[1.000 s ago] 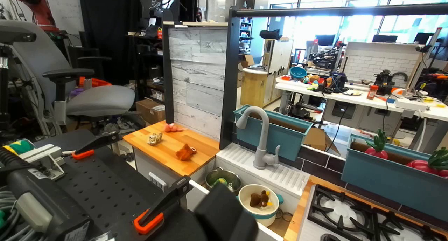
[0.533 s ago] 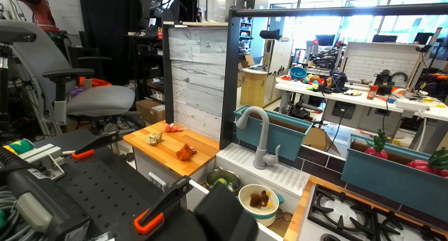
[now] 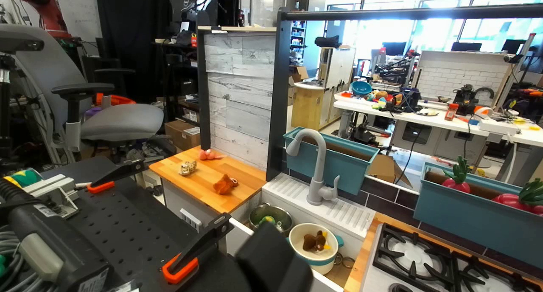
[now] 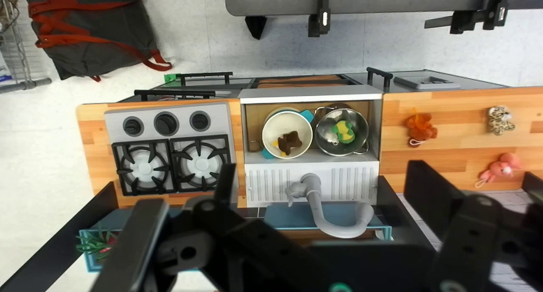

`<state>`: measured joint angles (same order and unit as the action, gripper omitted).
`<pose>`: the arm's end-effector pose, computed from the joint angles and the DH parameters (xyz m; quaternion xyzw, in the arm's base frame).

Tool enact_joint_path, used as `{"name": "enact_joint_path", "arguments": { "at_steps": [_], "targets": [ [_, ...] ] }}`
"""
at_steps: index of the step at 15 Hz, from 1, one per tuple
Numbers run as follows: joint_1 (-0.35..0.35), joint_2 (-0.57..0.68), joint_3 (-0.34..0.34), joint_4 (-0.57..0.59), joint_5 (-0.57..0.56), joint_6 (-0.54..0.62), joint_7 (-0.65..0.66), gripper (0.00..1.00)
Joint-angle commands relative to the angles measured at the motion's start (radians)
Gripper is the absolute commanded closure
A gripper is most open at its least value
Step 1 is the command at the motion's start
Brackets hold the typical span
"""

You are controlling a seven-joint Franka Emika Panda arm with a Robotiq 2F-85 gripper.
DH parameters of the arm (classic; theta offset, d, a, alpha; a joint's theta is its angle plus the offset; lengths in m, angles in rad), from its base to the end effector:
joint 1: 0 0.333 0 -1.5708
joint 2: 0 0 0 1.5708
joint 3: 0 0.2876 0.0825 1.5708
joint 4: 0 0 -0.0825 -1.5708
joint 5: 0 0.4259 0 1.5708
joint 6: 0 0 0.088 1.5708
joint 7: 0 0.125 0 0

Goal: Slide the spout to the right

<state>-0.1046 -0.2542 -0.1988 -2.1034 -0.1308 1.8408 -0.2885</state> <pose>0.4988 -0.1729 0.4661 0.9992 0.0137 -0.0169 0.0347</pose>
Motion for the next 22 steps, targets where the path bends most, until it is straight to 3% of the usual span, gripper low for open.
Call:
{"name": "enact_joint_path", "arguments": {
  "at_steps": [1, 10, 16, 22],
  "targets": [
    [-0.003, 0.080, 0.010, 0.003, 0.010, 0.068, 0.010, 0.00],
    [0.003, 0.313, 0.062, -0.098, 0.007, 0.352, 0.200, 0.00],
    [0.043, 0.499, 0.096, -0.140, -0.049, 0.525, 0.372, 0.00],
    [0.133, 0.699, 0.047, -0.128, -0.154, 0.827, 0.577, 0.00]
  ]
}}
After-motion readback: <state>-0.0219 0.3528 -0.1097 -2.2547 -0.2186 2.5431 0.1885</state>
